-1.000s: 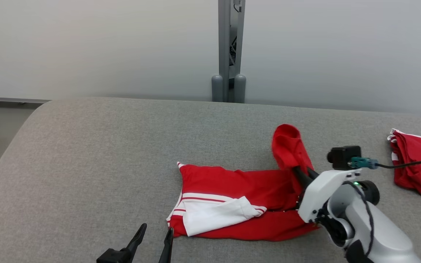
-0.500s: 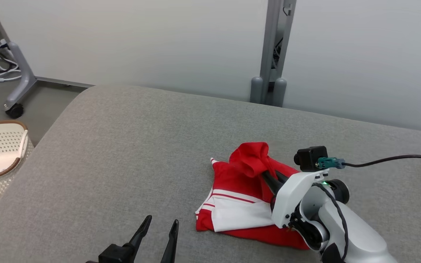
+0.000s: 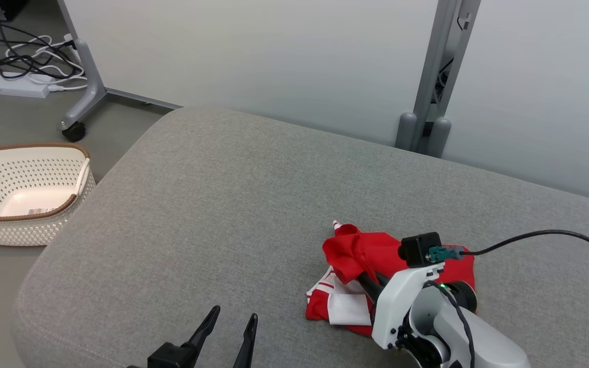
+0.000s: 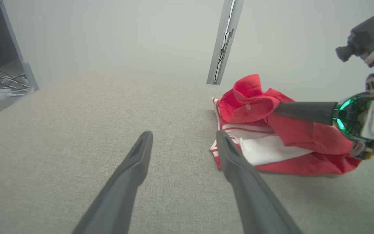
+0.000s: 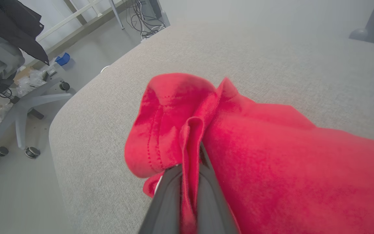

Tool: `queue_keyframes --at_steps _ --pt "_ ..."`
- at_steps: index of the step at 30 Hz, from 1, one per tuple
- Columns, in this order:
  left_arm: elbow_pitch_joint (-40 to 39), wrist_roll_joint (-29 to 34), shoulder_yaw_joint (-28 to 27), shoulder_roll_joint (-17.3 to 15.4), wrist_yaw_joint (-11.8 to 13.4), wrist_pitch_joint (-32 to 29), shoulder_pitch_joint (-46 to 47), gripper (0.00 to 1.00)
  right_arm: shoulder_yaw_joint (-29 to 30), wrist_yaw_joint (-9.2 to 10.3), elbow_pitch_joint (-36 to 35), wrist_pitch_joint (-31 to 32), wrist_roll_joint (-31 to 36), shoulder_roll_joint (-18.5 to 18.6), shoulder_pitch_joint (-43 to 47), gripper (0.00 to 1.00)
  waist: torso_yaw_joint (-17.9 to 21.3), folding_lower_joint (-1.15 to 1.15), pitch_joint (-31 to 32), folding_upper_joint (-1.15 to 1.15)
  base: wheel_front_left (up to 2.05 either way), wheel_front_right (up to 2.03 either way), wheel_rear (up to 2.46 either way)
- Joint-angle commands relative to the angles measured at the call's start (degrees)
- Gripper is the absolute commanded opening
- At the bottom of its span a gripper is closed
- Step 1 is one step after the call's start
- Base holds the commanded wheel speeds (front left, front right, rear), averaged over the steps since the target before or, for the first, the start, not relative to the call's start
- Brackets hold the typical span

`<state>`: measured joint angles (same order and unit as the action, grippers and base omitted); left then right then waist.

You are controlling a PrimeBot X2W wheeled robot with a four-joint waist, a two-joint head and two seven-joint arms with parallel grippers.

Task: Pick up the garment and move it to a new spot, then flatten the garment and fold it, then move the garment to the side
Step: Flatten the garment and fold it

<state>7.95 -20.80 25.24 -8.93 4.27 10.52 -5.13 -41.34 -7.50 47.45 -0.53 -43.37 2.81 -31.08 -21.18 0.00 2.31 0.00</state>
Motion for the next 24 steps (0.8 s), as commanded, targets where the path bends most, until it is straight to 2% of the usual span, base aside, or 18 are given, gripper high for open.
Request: queue_keyframes --at_steps 1,2,3,4,10,14,19,24 --pt "0.1 0.0 0.2 -0.3 -0.2 -0.3 1.0 1.00 -1.7 0.02 1.0 -0.4 -1.5 0.2 0.5 0.20 -1.0 0.00 0.0 0.00 0.00 0.00 0.00" --pt "0.0 0.0 0.2 -0.4 -0.1 -0.4 1.0 1.00 -2.6 0.02 1.3 -0.7 -2.0 0.2 0.5 0.48 -1.1 0.00 0.0 0.00 0.00 0.00 0.00" --pt "0.0 0.0 0.2 -0.4 -0.1 -0.4 1.0 1.00 -2.6 0.02 1.3 -0.7 -2.0 0.2 0.5 0.48 -1.1 0.00 0.0 0.00 0.00 0.00 0.00" --pt "0.0 -0.1 0.3 -0.4 0.0 -0.4 1.0 1.00 -3.2 0.02 1.5 -1.1 -2.5 0.2 0.5 1.00 -1.2 0.00 0.1 0.00 0.00 0.00 0.00" --pt "-0.3 -0.4 0.0 -0.8 0.7 -0.5 0.0 1.00 -8.5 0.02 -3.3 -2.1 -9.9 0.3 2.1 1.00 -0.1 0.00 0.7 0.00 0.00 0.00 0.00" --pt "-0.8 -0.7 -0.1 -0.8 1.0 0.0 -0.4 1.00 -10.2 0.02 -5.9 -6.7 -13.2 0.3 1.2 1.00 2.8 0.00 1.1 0.00 0.00 0.00 0.00" --pt "-1.7 -1.1 -1.6 -0.6 2.5 1.4 -0.7 1.00 -7.8 0.02 -2.2 -12.9 -9.2 0.3 -1.3 1.00 7.7 0.00 1.1 0.00 0.00 0.00 0.00" --pt "-2.5 -1.4 -3.2 0.0 4.1 2.6 -0.4 1.00 -1.9 0.02 0.4 -14.6 -4.7 0.3 -2.2 1.00 13.1 0.00 0.9 0.00 0.00 0.00 0.00"
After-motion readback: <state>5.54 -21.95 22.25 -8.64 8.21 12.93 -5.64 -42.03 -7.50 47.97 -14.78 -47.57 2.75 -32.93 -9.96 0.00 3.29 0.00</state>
